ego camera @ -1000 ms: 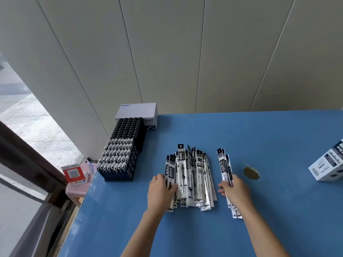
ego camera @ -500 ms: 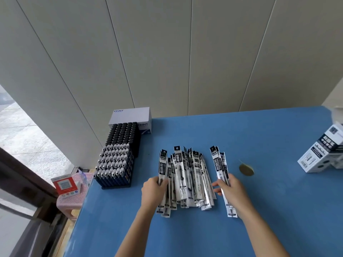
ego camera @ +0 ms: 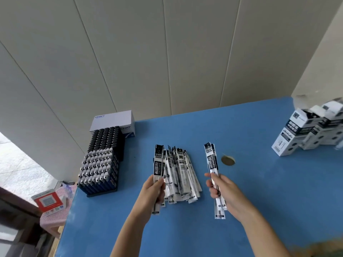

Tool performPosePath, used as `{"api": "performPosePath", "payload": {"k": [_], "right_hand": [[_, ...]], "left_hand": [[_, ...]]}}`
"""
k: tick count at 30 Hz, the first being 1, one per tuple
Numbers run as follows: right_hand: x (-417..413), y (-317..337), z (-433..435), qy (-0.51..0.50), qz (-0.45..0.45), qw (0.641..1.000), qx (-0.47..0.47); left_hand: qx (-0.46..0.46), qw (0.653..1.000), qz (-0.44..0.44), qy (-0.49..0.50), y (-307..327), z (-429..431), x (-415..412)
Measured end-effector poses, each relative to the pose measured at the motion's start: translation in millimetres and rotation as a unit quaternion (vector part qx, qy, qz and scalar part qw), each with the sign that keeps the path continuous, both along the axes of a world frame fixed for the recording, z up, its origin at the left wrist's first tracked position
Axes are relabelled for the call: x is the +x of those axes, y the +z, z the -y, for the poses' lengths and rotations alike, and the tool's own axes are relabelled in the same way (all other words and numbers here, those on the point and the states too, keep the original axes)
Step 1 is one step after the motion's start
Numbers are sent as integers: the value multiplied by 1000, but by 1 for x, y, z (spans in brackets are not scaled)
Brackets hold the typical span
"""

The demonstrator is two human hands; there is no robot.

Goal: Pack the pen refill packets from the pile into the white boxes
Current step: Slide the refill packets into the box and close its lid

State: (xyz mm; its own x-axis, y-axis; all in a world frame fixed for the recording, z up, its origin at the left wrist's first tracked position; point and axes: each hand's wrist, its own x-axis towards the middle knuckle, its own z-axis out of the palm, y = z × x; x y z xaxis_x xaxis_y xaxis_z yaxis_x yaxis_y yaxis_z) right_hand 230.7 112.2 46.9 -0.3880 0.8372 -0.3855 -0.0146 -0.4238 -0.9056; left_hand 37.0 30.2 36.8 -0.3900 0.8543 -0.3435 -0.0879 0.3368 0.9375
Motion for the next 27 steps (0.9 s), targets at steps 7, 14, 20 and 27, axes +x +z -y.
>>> {"api": "performPosePath", "payload": {"k": [7,14,20,27], "right_hand": [[81,7,-14,-35,-5,999,20],[196,23,-47,12,232,952,201],[269,37,-81,32,245,919,306],[311,63,-121,29,229,910,345]], "left_hand": [[40,987,151,-31,13,-39,91],[75,984,143,-75,25,-69,209],[76,995,45,-53,30,-99,291],[89,996,1,-9,44,-135,334]]}}
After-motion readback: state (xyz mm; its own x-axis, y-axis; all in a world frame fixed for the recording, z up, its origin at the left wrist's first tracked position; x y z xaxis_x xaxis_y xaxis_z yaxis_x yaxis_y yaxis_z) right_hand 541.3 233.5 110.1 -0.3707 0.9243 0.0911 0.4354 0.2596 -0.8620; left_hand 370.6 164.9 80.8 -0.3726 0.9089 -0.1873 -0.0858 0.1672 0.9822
